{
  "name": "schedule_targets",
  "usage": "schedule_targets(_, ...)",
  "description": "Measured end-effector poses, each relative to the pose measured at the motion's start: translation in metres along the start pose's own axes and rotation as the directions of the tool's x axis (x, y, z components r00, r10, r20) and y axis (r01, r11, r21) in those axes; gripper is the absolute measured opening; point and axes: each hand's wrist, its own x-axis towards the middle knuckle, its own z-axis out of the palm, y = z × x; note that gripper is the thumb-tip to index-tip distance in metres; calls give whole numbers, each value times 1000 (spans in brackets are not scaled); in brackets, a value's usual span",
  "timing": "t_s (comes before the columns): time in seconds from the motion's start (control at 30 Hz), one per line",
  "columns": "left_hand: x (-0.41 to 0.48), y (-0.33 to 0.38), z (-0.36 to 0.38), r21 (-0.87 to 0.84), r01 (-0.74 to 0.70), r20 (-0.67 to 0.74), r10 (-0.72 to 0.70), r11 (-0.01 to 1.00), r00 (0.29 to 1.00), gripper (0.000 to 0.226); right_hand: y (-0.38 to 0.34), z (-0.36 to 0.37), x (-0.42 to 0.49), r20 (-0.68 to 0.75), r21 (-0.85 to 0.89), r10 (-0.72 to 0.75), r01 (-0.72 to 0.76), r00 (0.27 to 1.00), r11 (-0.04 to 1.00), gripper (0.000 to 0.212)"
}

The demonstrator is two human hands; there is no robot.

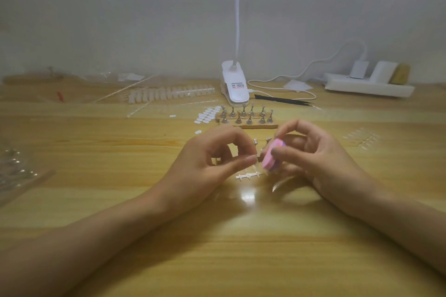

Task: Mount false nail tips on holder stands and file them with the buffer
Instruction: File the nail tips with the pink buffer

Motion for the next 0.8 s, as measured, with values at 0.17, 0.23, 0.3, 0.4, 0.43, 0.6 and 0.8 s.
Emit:
schedule_targets(0.17, 0, 1, 1, 22, -31, -30, 32, 999, 999, 10, -1, 6, -3, 28, -69, -51, 53, 998, 996, 23)
schedule_targets(0.23, 0, 2, 0, 19, -29, -58, 30, 999, 998, 8, -2, 7, -3, 27, -64, -26, 28, 999, 998, 26)
schedule_targets(0.3, 0, 3, 1, 19, -34, -60, 36, 999, 998, 6, -2, 9, -4, 127, -131, 11, 5, 992, 991, 25)
schedule_targets(0.4, -1, 5, 1, 19, -28, -58, 29, 999, 998, 9, -2, 8, -3, 58, -55, -18, 22, 998, 998, 22)
schedule_targets(0.43, -1, 5, 1, 17, -27, -68, 28, 999, 997, 9, -1, 6, -2, 38, -28, -13, 14, 999, 1000, 21)
schedule_targets(0.6, -1, 8, 2, 27, -40, -62, 41, 999, 997, 12, 0, 8, -1, 75, -50, -1, 5, 997, 999, 25)
schedule_targets(0.8, -1, 8, 2, 27, -47, -58, 48, 999, 997, 13, 0, 8, -1, 92, -46, 10, -6, 996, 999, 23)
